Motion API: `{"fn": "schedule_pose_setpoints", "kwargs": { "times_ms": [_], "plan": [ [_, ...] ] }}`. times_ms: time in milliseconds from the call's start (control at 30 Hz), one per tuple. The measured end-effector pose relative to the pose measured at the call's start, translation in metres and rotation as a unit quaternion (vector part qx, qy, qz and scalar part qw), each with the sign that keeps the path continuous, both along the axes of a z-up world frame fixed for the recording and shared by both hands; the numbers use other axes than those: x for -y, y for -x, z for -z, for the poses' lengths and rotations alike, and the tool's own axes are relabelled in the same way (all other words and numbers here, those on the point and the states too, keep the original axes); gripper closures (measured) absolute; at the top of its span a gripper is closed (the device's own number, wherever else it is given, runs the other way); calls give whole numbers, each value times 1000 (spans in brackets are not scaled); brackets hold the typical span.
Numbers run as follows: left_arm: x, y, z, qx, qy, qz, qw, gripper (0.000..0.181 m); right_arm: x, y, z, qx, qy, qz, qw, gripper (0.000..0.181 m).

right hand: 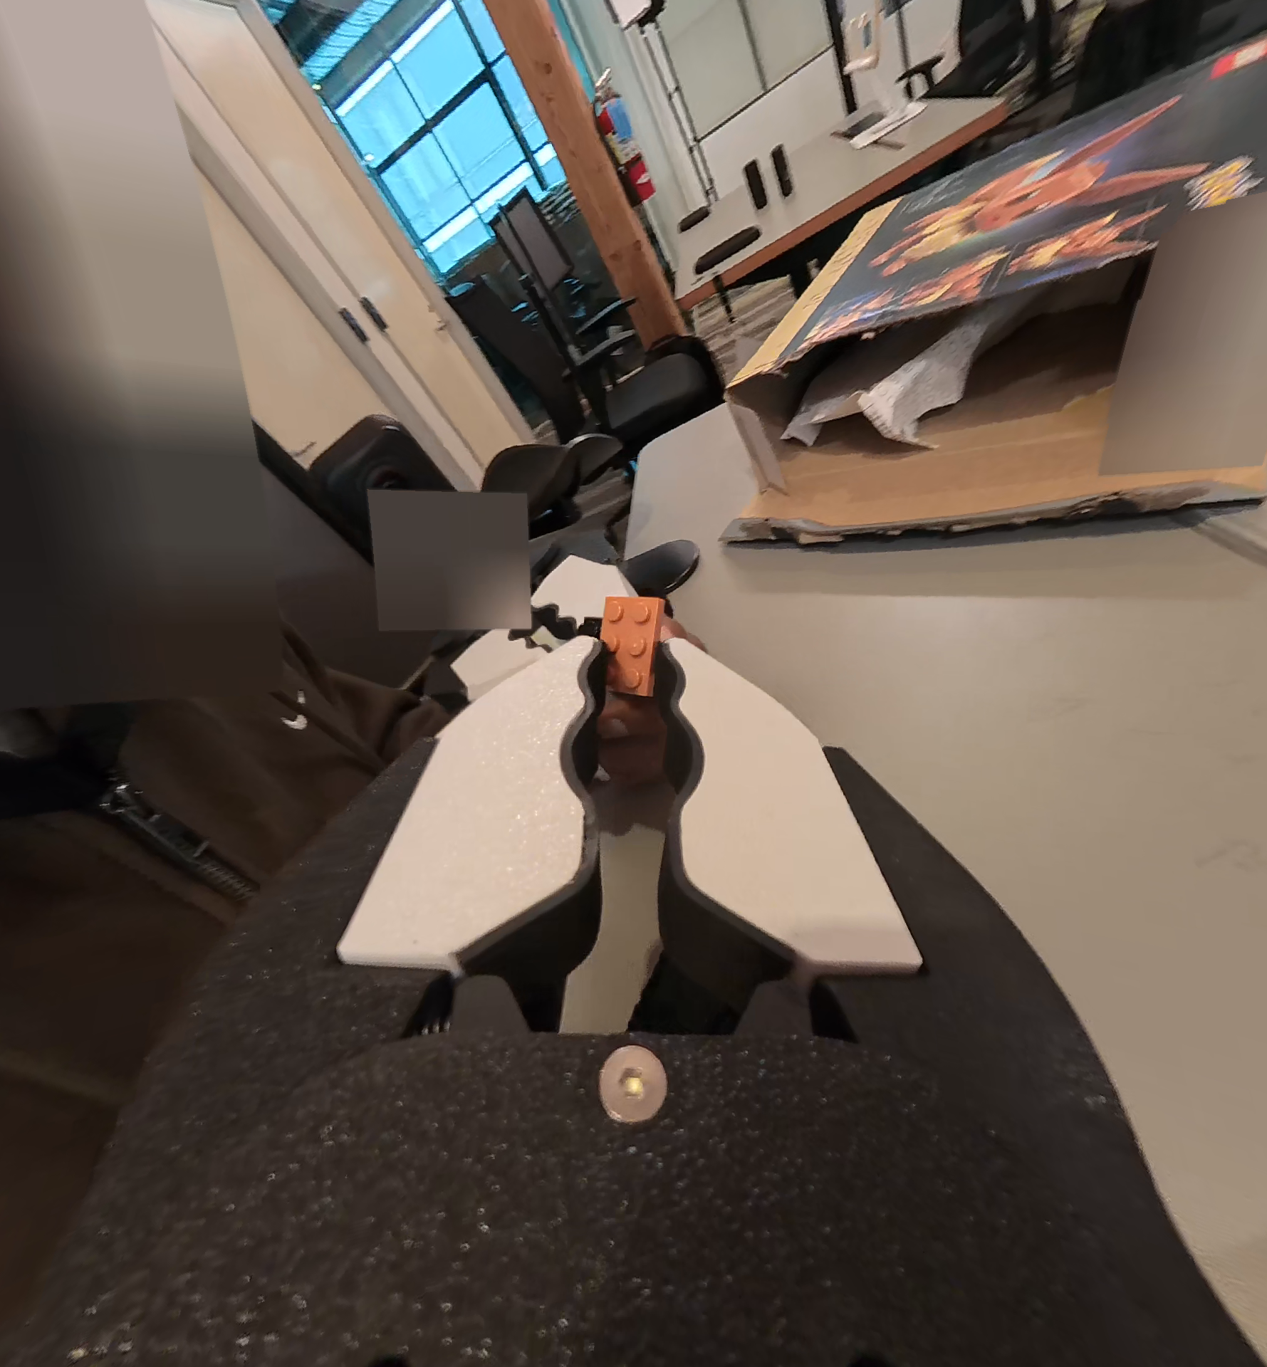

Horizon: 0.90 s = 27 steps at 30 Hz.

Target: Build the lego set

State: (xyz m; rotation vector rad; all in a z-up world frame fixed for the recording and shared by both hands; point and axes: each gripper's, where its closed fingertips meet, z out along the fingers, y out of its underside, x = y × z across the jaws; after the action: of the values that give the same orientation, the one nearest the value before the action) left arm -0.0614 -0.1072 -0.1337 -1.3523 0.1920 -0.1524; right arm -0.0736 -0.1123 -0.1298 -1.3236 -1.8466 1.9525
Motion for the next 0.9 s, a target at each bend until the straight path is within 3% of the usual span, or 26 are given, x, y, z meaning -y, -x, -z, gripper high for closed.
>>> {"fn": "schedule_pose_setpoints", "kwargs": {
  "times_ms": [67,133,167,233,300,433,900],
  "plan": [
    [0,-6,2,-14,4,11,1000,178,0,-1,0,5,6,-7,1000,169],
    [-4,-34,12,-82,26,57,995,181,6,1,7,19,-5,-16,1000,168],
    [-7,-31,8,-89,9,23,996,181,6,4,13,27,-21,-10,999,168],
    [-13,-27,12,-47,42,25,998,181,-9,13,29,37,-69,43,996,175],
    [-13,-20,10,-25,41,18,999,181,-15,17,25,31,-24,66,997,175],
    [-16,-11,10,10,50,20,998,181,-40,24,40,37,-42,120,991,175],
    [-12,7,-1,63,11,36,997,181,-39,20,66,63,-47,88,993,175]
  ]
}}
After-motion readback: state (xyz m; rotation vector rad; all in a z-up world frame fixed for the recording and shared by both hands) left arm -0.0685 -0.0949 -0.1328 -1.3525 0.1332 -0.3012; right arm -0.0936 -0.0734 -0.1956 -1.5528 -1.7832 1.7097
